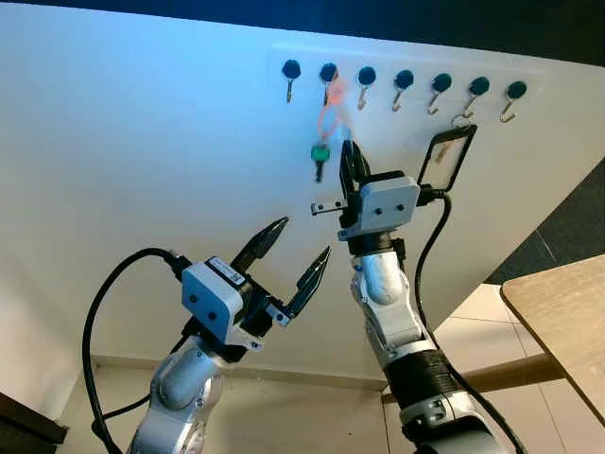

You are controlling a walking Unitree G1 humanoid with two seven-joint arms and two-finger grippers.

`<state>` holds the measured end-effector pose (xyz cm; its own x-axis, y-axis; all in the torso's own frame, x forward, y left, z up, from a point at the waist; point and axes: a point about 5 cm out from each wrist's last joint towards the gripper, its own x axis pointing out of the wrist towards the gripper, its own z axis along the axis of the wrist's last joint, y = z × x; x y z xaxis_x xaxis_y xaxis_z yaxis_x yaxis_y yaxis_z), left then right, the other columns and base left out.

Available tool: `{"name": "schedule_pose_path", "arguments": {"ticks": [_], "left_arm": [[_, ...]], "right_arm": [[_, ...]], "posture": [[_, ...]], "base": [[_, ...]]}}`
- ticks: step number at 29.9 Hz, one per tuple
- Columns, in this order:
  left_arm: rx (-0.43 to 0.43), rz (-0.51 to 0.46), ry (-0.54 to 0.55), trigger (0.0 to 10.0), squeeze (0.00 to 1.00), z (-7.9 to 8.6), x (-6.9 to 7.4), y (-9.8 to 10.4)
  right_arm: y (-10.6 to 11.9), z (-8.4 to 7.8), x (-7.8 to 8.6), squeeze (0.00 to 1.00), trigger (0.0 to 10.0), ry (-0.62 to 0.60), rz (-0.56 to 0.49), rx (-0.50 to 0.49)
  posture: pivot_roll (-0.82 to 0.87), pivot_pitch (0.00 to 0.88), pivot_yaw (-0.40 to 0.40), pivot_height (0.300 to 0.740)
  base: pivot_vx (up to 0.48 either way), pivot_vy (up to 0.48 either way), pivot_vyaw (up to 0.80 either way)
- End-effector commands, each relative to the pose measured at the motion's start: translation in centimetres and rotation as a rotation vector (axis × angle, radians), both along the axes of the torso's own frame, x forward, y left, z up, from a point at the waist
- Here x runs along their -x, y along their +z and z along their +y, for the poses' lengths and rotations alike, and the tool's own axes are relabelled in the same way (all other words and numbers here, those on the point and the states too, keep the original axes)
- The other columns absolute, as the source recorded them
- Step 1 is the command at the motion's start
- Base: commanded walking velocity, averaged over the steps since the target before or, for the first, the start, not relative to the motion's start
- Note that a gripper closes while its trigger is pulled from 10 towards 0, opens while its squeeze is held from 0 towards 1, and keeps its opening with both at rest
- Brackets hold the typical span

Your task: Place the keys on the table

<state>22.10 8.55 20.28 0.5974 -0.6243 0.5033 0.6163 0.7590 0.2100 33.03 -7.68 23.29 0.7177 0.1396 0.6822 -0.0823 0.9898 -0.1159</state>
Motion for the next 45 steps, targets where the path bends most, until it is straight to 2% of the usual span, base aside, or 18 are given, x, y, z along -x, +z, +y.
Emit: {"name": "schedule_pose_path", "arguments": {"ticks": [1,8,14,18,21,27,30,31,32,35,36,37,38,39,40,42,44,45], "left_arm": [[-0.006,-0.012,-0.012,10.0,0.0,-0.3,0.3,0.3],[-0.006,-0.016,-0.011,10.0,0.0,-0.3,0.3,0.3],[0.001,-0.027,0.012,10.0,0.0,0.0,0.2,0.5],[0.003,-0.029,0.039,10.0,0.0,0.3,0.0,0.4],[0.019,-0.005,0.12,10.0,0.0,1.4,-0.4,-0.4],[-0.076,0.151,0.304,10.0,0.0,4.8,-0.7,-5.6],[-0.085,0.217,0.346,10.0,0.0,5.8,-0.5,-7.4],[-0.101,0.361,0.423,10.0,0.0,7.7,0.4,-11.1],[-0.101,0.361,0.423,10.0,0.0,7.7,0.4,-11.1],[-0.1,0.599,0.495,10.0,0.0,9.3,1.9,-15.8],[-0.1,0.599,0.495,10.0,0.0,9.3,1.9,-15.8],[-0.099,0.68,0.508,10.0,0.0,9.5,2.3,-17.2],[-0.088,0.823,0.54,10.0,0.0,9.9,2.8,-19.5],[-0.076,0.966,0.591,10.0,0.0,10.3,3.5,-21.8],[-0.076,0.966,0.591,10.0,0.0,10.3,3.5,-21.8],[-0.082,1.158,0.667,10.0,0.0,10.7,4.9,-24.8],[-0.189,1.298,0.735,10.0,0.0,11.3,6.5,-26.9],[-0.189,1.298,0.735,10.0,0.0,11.3,6.5,-26.9]], "right_arm": [[0.8,-0.1,0.1,0.0,0.0,0.006,-0.03,-0.023],[1.7,0.4,0.5,0.0,0.0,0.036,-0.066,-0.019],[1.8,1.7,1.4,0.0,0.0,0.115,-0.125,0.06],[1.1,2.2,2.0,0.0,0.0,0.151,-0.127,0.099],[-1.1,1.8,2.4,0.0,0.0,0.157,-0.068,0.122],[-6.6,-1.2,2.6,0.0,0.0,0.048,0.137,0.145],[-8.0,-2.0,2.7,0.0,0.0,0.018,0.188,0.161],[-10.9,-3.4,3.1,0.0,0.0,-0.027,0.296,0.211],[-10.9,-3.4,3.1,0.0,0.0,-0.027,0.296,0.211],[-15.4,-4.8,3.8,0.0,0.2,-0.045,0.502,0.289],[-15.4,-4.8,3.8,0.0,0.2,-0.045,0.502,0.289],[-17.0,-5.0,4.0,0.0,2.4,-0.03,0.594,0.295],[-19.3,-5.3,4.6,0.0,6.7,-0.006,0.747,0.266],[-22.1,-5.5,5.7,0.0,10.0,0.038,0.937,0.232],[-22.1,-5.5,5.7,0.0,10.0,0.038,0.937,0.232],[-25.7,-5.6,8.0,0.0,10.0,0.096,1.188,0.17],[-28.6,-6.4,11.0,0.0,10.0,0.088,1.382,0.161],[-28.6,-6.4,11.0,0.0,10.0,0.088,1.382,0.161]], "posture": [[0.06,0.113,-0.079,0.74],[0.06,0.114,-0.079,0.74],[0.06,0.114,-0.077,0.74],[0.06,0.113,-0.079,0.74],[0.06,0.112,-0.078,0.74],[0.06,0.111,-0.073,0.74],[0.05,0.112,-0.068,0.74],[0.05,0.112,-0.061,0.74],[0.05,0.112,-0.061,0.74],[0.05,0.111,-0.06,0.74],[0.05,0.111,-0.06,0.74],[0.05,0.111,-0.061,0.74],[0.05,0.11,-0.062,0.74],[0.05,0.107,-0.067,0.74],[0.05,0.107,-0.067,0.74],[0.05,0.103,-0.066,0.74],[0.05,0.101,-0.069,0.74],[0.05,0.101,-0.069,0.74]], "base": [[0.0,0.0,0.0],[0.0,0.0,0.0],[0.0,0.0,0.0],[0.0,0.0,0.0],[0.0,0.0,0.0],[0.0,0.0,0.0],[0.0,0.0,0.0],[0.0,0.0,0.0],[0.0,0.0,0.0],[0.0,0.0,0.0],[0.0,0.0,0.0],[0.0,0.0,0.0],[0.0,0.0,0.0],[0.0,0.0,0.0],[0.0,0.0,0.0],[0.0,0.0,0.0],[0.0,0.0,0.0],[0.0,0.0,0.0]]}}
